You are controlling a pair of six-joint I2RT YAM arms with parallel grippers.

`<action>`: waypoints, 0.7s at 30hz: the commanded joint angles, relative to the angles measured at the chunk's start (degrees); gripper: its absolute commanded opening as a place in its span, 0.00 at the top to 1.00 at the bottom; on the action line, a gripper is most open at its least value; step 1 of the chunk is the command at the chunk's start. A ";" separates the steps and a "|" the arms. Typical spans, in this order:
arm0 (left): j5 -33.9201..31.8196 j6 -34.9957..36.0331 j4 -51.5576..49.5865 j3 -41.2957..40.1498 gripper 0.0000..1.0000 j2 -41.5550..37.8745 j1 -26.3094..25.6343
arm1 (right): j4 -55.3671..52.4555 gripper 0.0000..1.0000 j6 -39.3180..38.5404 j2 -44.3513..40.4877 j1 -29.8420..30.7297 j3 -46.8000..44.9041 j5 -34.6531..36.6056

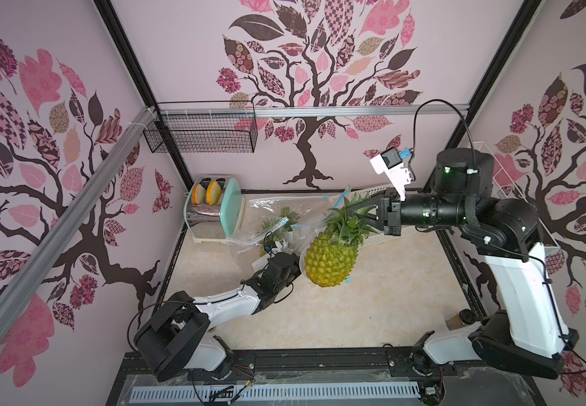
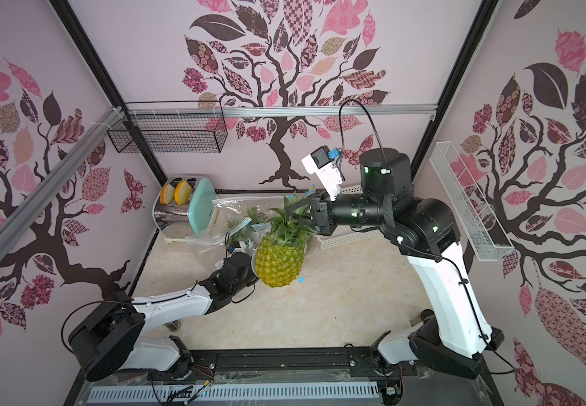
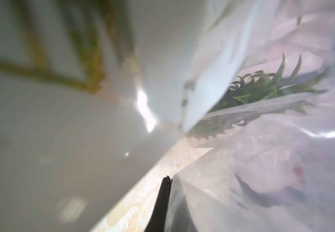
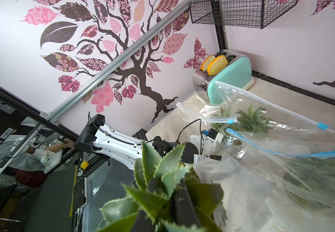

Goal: Open the zip-top bag and take out the pineapple
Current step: Place the zipper food storage bag at the center of the board.

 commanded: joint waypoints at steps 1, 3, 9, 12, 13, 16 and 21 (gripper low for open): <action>-2.34 0.57 -6.71 0.03 1.00 1.27 1.70 | 11.55 1.00 3.05 -4.00 0.09 3.37 -9.03; -1.24 1.07 -4.65 0.36 1.00 0.44 1.74 | 11.00 1.00 2.90 -4.17 0.07 3.53 -9.30; 2.13 4.82 -2.60 4.92 1.00 -3.97 3.21 | 12.35 1.00 4.58 -5.71 0.09 1.04 -14.83; 5.54 5.82 -2.19 9.27 1.00 -5.23 5.05 | 11.51 1.00 4.70 -6.11 0.05 0.96 -16.14; 6.23 6.27 -2.59 11.05 1.00 -5.56 5.17 | 10.65 1.00 4.25 -6.25 0.07 1.14 -15.96; 8.52 6.93 -3.98 15.58 1.00 -5.79 5.17 | 9.37 1.00 3.57 -6.96 0.09 0.62 -15.63; 11.34 6.65 -0.91 20.60 1.00 -5.44 6.02 | 11.32 1.00 4.11 -9.20 0.09 -2.26 -15.61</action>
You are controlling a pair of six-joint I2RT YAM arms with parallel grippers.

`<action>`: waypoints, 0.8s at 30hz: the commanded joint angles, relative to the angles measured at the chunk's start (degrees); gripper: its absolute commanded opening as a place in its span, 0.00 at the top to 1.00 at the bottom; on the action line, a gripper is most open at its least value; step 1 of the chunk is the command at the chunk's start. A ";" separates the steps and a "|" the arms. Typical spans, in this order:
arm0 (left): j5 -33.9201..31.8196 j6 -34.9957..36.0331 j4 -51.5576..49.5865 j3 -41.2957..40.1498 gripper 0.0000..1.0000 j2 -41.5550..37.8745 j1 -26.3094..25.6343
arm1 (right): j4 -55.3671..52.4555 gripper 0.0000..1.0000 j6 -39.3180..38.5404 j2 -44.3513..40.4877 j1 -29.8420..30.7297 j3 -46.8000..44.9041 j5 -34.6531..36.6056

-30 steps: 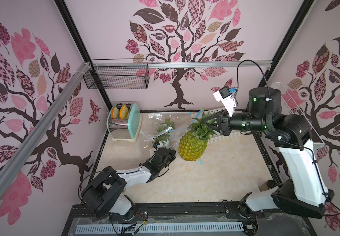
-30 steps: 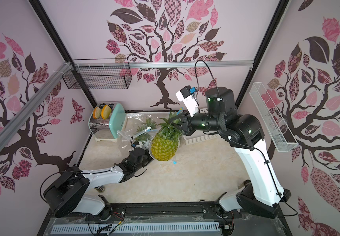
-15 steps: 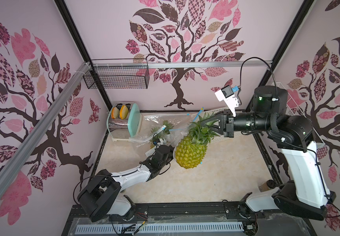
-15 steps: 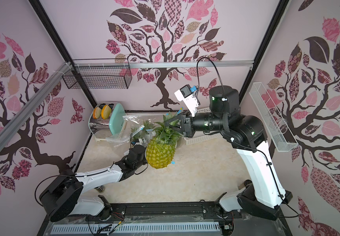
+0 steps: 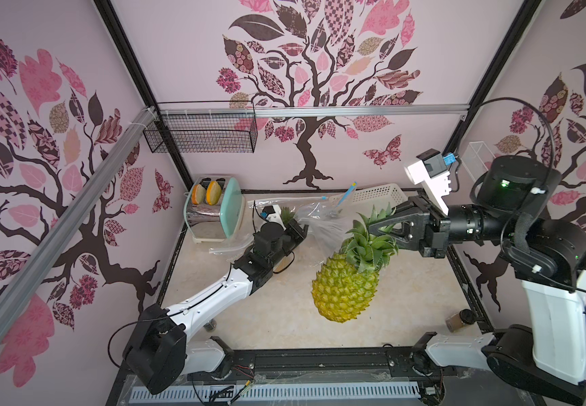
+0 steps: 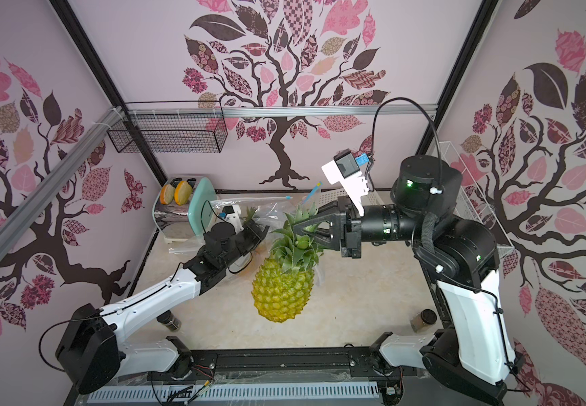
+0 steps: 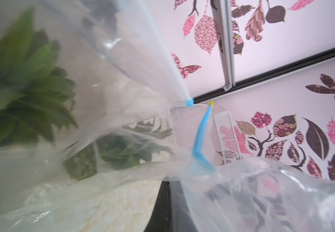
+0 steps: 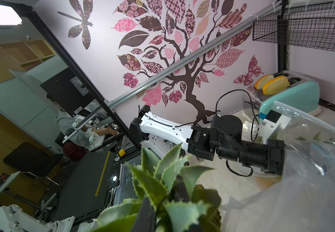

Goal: Open the zip-top bag and take out the pineapple
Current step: Place the zipper food storage bag at the center of the board.

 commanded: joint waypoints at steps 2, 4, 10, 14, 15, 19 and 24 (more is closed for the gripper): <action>4.33 1.39 1.78 5.34 1.00 -0.34 1.04 | 6.34 1.00 1.37 -2.15 0.04 -1.93 -1.70; 5.41 2.08 1.76 7.95 1.00 -0.76 1.35 | 6.22 1.00 1.02 -2.56 0.06 -2.51 -0.93; 8.61 9.74 -3.71 19.21 1.00 -2.87 7.06 | 3.44 1.00 -1.96 -3.05 0.05 -3.91 6.11; 12.12 21.02 -17.63 31.88 1.00 -2.57 14.15 | 1.56 1.00 -4.77 -3.15 0.01 -5.41 16.39; 13.10 24.49 -23.45 36.07 1.00 -1.92 16.28 | 1.18 1.00 -5.55 -3.08 0.03 -5.86 19.40; 8.56 39.43 -46.87 49.64 1.00 -0.64 24.22 | 1.44 1.00 -7.77 -2.45 0.01 -6.81 29.83; 4.41 47.15 -59.11 49.52 1.00 -3.99 38.81 | 1.30 1.00 -10.31 -0.08 0.05 -4.47 39.75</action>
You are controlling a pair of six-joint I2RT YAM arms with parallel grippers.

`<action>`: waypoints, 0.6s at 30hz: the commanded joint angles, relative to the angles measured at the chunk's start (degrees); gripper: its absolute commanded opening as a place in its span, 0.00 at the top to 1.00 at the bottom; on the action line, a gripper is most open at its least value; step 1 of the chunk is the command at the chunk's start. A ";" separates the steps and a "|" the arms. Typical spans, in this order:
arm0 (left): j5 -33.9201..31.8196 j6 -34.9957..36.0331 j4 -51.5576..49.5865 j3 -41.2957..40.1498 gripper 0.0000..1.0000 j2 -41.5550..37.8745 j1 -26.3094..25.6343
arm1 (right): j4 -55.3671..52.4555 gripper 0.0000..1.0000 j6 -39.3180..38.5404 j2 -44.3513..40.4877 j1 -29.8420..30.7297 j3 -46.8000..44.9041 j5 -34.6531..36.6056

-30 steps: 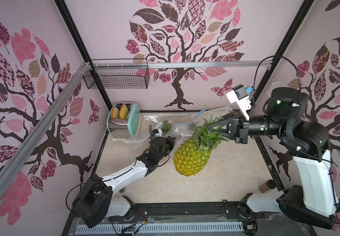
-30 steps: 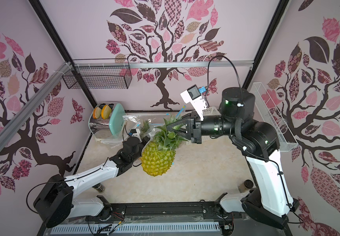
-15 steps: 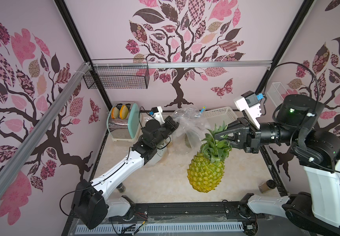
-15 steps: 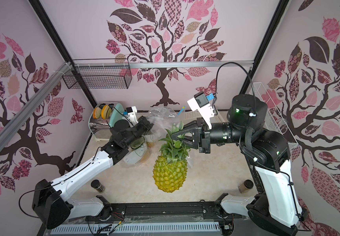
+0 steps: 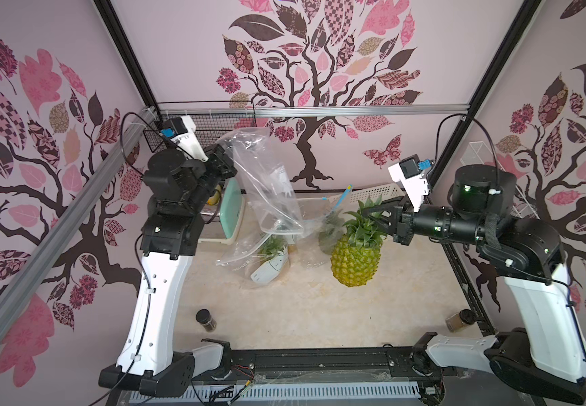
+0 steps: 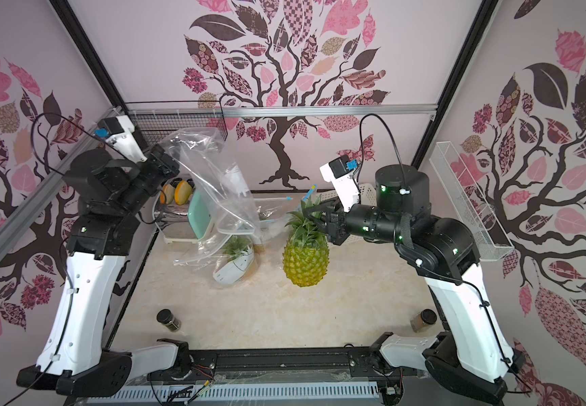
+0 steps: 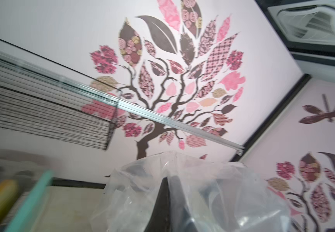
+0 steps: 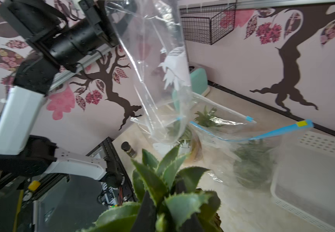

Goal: Open the zip-top bag and take out the pineapple
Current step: Place the zipper food storage bag at the center of the board.

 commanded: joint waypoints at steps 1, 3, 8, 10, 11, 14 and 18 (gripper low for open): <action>-1.08 9.76 -16.08 -2.95 1.00 -1.27 9.74 | 4.93 1.00 -2.68 0.62 0.03 3.76 9.71; -2.72 11.59 -17.93 -6.23 1.00 -2.49 14.06 | 4.91 1.00 -3.34 1.62 0.03 4.92 12.14; -2.04 11.28 -17.71 -15.74 1.00 -4.56 26.62 | 6.11 1.00 -4.52 3.20 0.00 5.06 16.16; -2.41 10.16 -18.25 -18.88 1.00 -3.80 31.85 | 6.27 1.00 -4.93 3.62 -0.02 4.80 17.07; -2.32 9.22 -18.04 -20.46 1.00 -3.45 34.05 | 6.23 1.00 -5.11 3.74 -0.07 4.68 17.71; -1.37 4.51 -14.54 -28.07 1.00 -3.78 40.46 | 7.02 1.00 -5.75 3.75 -0.16 3.95 19.57; -1.01 0.70 -10.94 -35.54 1.00 -3.89 42.24 | 7.88 1.00 -6.12 4.13 -0.40 3.38 19.73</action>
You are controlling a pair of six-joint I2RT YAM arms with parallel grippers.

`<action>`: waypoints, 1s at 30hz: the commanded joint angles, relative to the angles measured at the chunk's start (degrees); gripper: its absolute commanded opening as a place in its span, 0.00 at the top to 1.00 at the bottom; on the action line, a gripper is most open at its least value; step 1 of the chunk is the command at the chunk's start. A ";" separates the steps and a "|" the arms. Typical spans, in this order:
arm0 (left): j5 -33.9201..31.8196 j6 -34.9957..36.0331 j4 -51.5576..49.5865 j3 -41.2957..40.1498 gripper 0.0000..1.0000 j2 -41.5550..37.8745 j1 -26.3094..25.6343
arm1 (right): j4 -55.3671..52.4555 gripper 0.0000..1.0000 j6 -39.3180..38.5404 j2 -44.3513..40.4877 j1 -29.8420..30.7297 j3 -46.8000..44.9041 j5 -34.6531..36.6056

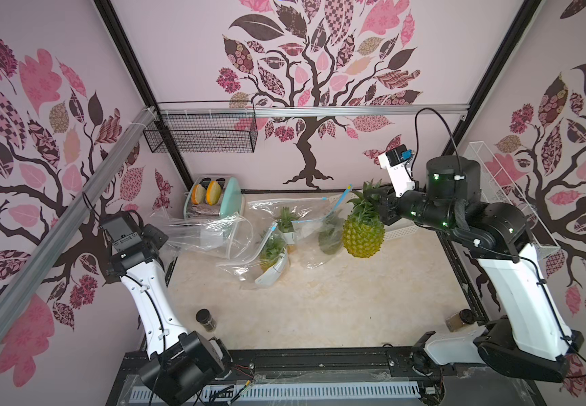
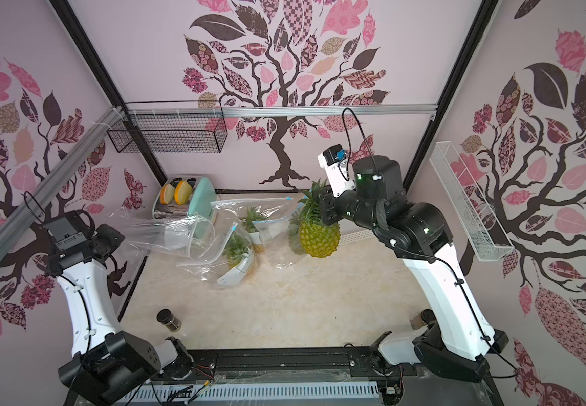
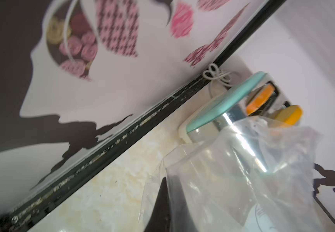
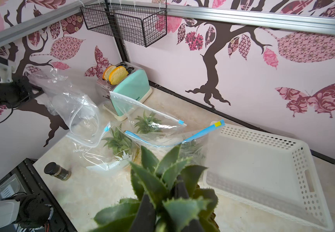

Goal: Open the zip-top bag and take out the pineapple
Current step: Place the zipper food storage bag at the center of the board, then place the pineapple in the basket.

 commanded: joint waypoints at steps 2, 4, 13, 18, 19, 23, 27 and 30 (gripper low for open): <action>1.85 -4.97 4.39 -5.14 1.00 -0.29 0.09 | 7.38 1.00 -1.21 -0.80 -0.37 1.44 1.61; 4.57 -5.84 6.41 -7.30 0.87 0.14 0.13 | 7.88 1.00 -1.20 -0.74 -0.53 0.81 1.70; 9.68 -2.89 8.20 2.16 0.27 1.81 0.06 | 11.09 1.00 -0.75 0.56 -8.17 -2.37 -2.96; 19.56 -1.28 6.98 11.60 0.23 4.59 -0.05 | 12.85 1.00 -0.59 3.14 -15.15 -2.24 -6.43; 22.03 -1.88 8.24 11.48 0.22 4.02 -0.52 | 13.14 1.00 -0.64 4.05 -16.07 -1.66 -6.42; 23.86 -1.17 10.12 9.86 0.21 0.88 -6.37 | 15.48 1.00 -0.85 8.06 -18.72 -0.28 -6.71; 29.89 -2.29 12.48 7.29 0.22 -1.36 -10.20 | 18.98 1.00 -1.01 12.17 -20.79 0.31 -6.18; 32.46 -3.01 14.55 5.27 0.22 -3.18 -10.44 | 21.45 1.00 -0.97 14.54 -22.51 0.31 -5.64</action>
